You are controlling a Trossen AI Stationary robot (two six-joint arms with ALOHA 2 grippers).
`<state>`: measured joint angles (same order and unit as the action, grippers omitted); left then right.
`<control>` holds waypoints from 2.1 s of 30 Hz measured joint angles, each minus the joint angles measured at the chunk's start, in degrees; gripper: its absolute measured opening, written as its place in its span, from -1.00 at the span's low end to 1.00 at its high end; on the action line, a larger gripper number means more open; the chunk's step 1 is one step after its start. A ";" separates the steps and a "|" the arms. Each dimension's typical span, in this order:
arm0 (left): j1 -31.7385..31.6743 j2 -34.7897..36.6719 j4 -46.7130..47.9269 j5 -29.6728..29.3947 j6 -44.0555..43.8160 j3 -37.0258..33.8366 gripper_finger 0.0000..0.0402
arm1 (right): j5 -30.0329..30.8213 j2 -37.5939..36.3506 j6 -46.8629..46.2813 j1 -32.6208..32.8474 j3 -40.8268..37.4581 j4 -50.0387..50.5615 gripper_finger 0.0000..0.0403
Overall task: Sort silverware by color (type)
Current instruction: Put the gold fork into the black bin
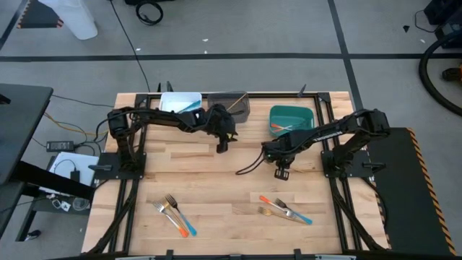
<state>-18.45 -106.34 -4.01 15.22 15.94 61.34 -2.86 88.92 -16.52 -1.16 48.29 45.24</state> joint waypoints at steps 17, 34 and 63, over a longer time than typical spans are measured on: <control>3.71 2.04 3.70 0.30 2.70 -0.04 -0.35 | 9.71 -6.62 7.98 -8.69 2.74 -7.92 -0.90; 14.44 2.23 -8.43 -25.00 26.73 -0.02 -0.35 | -16.44 -2.86 2.21 -18.64 2.76 -20.26 -0.90; 15.29 2.21 -10.90 -34.52 55.72 -0.02 -0.52 | -30.15 -2.89 -11.15 -19.90 2.76 -29.28 -0.90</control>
<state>-3.16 -104.14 -14.91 -19.29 71.66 61.32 -33.01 86.04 -27.67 -21.07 51.05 15.96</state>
